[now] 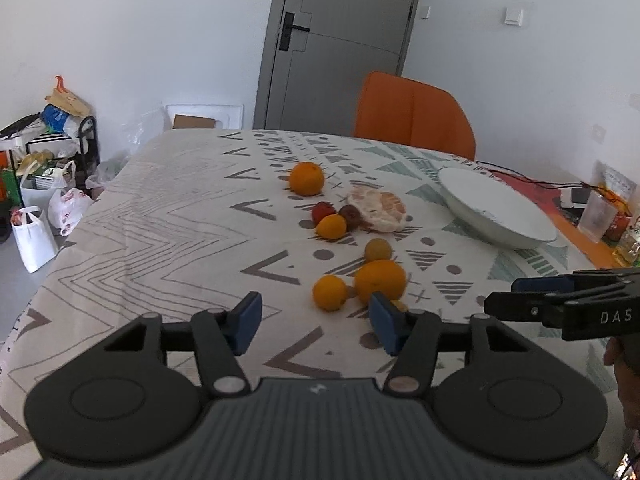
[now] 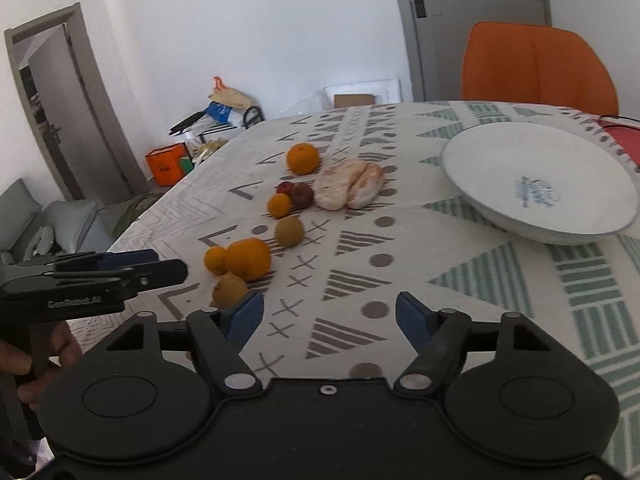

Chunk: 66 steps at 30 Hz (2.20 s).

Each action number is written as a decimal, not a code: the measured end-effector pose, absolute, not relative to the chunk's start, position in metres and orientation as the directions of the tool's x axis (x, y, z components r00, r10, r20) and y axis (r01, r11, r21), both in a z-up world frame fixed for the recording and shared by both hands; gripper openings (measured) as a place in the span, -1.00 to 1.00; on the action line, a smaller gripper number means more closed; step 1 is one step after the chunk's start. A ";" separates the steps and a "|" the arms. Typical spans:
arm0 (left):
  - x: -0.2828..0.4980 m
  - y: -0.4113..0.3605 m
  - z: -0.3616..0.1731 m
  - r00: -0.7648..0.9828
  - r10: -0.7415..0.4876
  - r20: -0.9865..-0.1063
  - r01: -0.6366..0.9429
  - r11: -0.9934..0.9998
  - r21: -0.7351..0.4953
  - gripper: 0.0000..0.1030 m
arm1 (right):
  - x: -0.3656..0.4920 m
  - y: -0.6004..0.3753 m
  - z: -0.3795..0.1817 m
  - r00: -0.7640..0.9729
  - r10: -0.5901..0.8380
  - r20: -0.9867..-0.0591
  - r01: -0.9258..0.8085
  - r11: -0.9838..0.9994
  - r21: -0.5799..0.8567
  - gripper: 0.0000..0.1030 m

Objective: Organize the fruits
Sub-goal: 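Grasp the yellow-brown round fruit with the right gripper while the left gripper grasps a small orange, then carry both fruits onto the white plate and open both grippers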

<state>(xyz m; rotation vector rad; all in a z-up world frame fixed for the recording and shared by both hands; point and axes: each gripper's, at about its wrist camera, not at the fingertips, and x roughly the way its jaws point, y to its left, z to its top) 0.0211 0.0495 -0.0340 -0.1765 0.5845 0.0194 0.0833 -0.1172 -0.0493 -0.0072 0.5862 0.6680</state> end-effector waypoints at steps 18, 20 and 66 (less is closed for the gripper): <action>0.018 0.080 -0.047 0.826 -0.041 -0.562 -0.094 0.973 -0.209 -0.05 | 0.091 -0.054 -0.057 0.501 0.661 -0.558 -0.679 0.700 0.220 -0.03; 0.019 0.081 -0.048 0.825 -0.045 -0.563 -0.095 0.972 -0.216 -0.05 | 0.091 -0.050 -0.059 0.494 0.671 -0.552 -0.689 0.690 0.221 -0.21; 0.074 -0.007 -0.006 0.850 -0.114 -0.514 0.065 0.991 -0.113 -0.57 | 0.114 -0.195 -0.048 0.738 0.538 -0.407 -0.454 0.842 0.291 -0.50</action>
